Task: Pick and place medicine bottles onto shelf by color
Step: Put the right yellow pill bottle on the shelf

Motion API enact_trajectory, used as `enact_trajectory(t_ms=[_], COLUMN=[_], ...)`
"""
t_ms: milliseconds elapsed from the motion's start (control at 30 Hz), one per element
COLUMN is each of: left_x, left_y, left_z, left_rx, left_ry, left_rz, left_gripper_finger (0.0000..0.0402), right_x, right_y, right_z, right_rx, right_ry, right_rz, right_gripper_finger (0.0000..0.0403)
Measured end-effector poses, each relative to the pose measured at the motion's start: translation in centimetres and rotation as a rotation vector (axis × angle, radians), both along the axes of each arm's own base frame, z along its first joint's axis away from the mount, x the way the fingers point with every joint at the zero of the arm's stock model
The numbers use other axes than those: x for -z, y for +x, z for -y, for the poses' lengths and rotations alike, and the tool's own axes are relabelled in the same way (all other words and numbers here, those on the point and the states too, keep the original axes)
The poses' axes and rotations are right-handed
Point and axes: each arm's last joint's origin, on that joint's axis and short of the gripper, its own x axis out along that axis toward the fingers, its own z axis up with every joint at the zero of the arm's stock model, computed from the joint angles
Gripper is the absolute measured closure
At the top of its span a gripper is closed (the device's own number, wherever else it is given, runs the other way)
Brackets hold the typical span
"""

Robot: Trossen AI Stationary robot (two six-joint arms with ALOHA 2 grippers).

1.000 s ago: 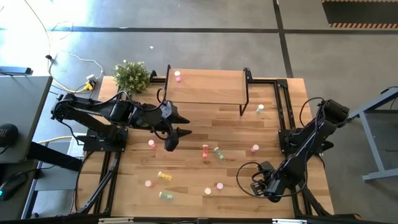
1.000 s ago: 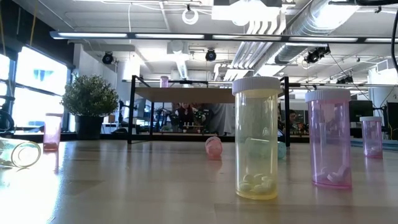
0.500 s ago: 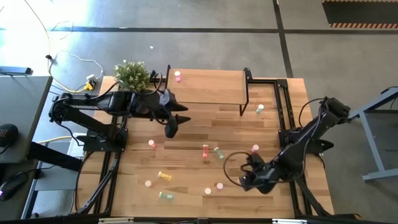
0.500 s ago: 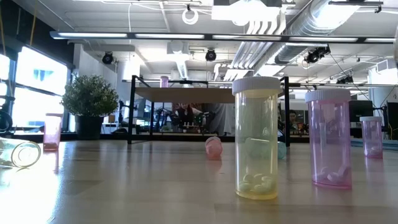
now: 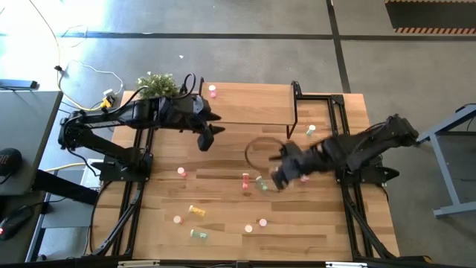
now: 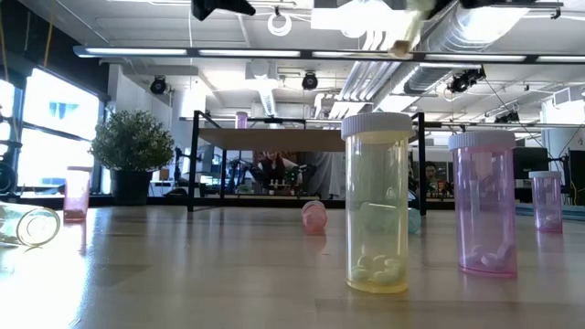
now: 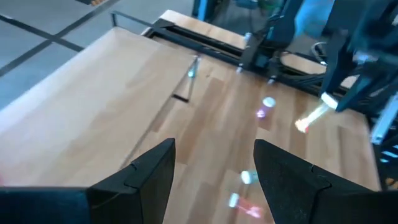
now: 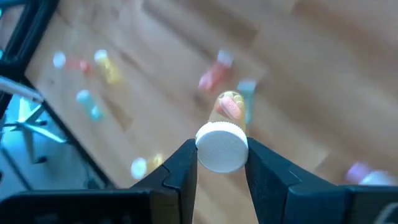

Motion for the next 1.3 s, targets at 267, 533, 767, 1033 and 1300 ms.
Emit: enact_trajectory(t_ms=[267, 533, 767, 1033, 1300], left_x=[0.3, 0.4, 0.4, 0.4, 0.4], left_y=[-1.0, -1.8, -2.1, -2.5, -2.8], left_z=[-2.5, -4.3, -5.0, -5.6, -6.2], left_rx=[-0.082, -0.153, -0.181, -0.208, -0.232], left_ry=[0.023, 0.024, 0.019, 0.015, 0.014], left_rz=[-0.046, -0.064, -0.064, -0.071, -0.071], left_gripper_finger=[0.0193, 0.0193, 0.0193, 0.0193, 0.0193], right_x=[-4.6, -7.2, -6.3, -3.5, -2.9], right_y=[-0.2, -2.7, -4.2, -3.1, -1.2], right_z=[8.9, 17.3, 23.0, 26.9, 28.6], right_rx=[0.0, 0.079, 0.114, 0.045, -0.071], right_ry=[-0.175, -0.272, -0.263, -0.195, -0.224], right_rz=[0.005, 0.011, -0.04, -0.107, -0.166], right_gripper_finger=[0.0299, 0.0299, 0.0299, 0.0299, 0.0299])
